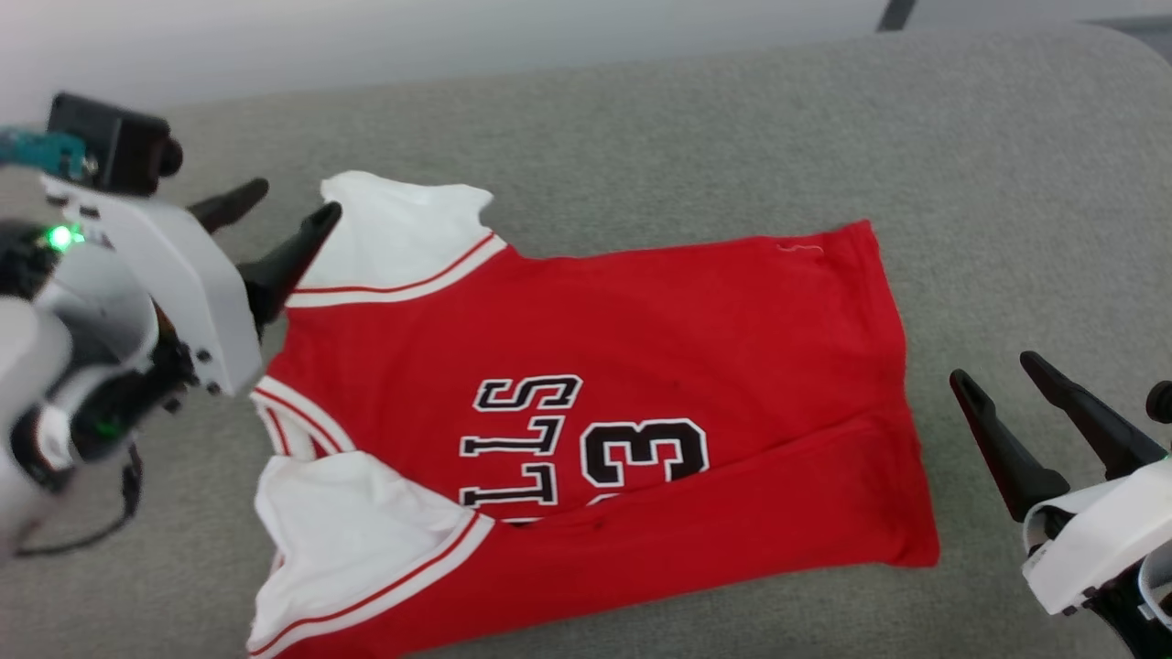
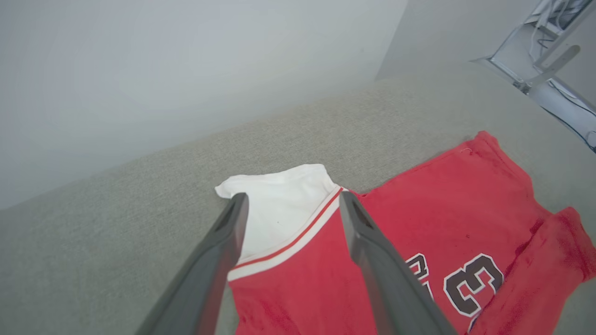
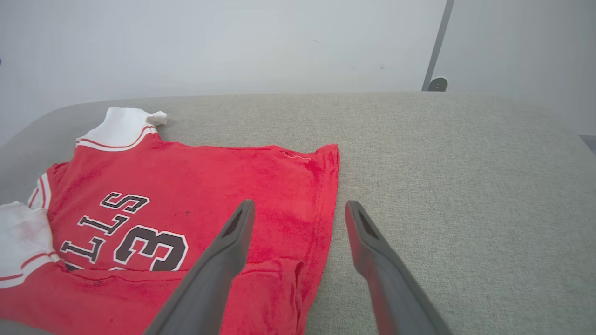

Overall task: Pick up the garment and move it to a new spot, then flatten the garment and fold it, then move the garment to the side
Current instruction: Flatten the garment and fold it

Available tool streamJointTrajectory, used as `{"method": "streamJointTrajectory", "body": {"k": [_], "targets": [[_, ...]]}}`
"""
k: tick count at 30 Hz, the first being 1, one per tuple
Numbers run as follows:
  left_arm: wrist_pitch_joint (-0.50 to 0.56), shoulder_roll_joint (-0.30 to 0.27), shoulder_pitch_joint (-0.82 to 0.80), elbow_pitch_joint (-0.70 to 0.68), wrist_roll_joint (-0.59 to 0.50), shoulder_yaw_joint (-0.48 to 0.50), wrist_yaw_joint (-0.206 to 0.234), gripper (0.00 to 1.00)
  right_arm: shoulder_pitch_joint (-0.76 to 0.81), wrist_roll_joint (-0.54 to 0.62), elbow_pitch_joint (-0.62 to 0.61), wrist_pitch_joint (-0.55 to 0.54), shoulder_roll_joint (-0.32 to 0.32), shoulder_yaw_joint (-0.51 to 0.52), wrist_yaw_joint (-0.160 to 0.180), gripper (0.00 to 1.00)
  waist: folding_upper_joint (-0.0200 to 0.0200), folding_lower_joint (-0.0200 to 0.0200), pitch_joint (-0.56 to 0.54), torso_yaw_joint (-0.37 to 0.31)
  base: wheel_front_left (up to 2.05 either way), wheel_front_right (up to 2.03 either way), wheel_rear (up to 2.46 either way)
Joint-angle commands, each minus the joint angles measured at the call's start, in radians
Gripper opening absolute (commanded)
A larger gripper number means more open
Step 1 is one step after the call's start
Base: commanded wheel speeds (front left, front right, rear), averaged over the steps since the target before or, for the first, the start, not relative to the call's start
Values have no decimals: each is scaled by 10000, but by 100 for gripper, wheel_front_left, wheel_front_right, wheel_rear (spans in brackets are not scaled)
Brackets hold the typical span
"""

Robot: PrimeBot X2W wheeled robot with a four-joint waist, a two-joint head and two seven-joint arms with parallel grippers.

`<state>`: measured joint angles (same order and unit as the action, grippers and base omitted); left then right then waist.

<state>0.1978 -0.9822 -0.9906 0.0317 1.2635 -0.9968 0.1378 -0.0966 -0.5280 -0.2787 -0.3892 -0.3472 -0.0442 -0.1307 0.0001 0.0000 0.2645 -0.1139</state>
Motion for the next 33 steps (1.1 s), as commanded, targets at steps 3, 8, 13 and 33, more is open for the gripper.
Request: {"method": "streamJointTrajectory", "body": {"k": [3,8,13,33], "targets": [[488,196,-768,909,-181,33,-400,100,-278,-43,34,422,-3,-233,-2,100,-1,0,631,-692,0,0,0],[1254,432,-1545,2238,-140,-11,-861,100,-403,-158,43,846,125,-457,-2,100,-1,0,1132,-1158,0,0,0],[2148,639,-2221,3471,-189,-158,-1247,100,-407,-205,173,1102,204,-519,-2,100,-1,0,1637,-1472,0,0,0],[4933,1656,-3321,6958,-210,-885,-1467,100,-811,-447,482,1346,262,-806,-2,100,-1,0,2518,-1778,0,0,0]]}}
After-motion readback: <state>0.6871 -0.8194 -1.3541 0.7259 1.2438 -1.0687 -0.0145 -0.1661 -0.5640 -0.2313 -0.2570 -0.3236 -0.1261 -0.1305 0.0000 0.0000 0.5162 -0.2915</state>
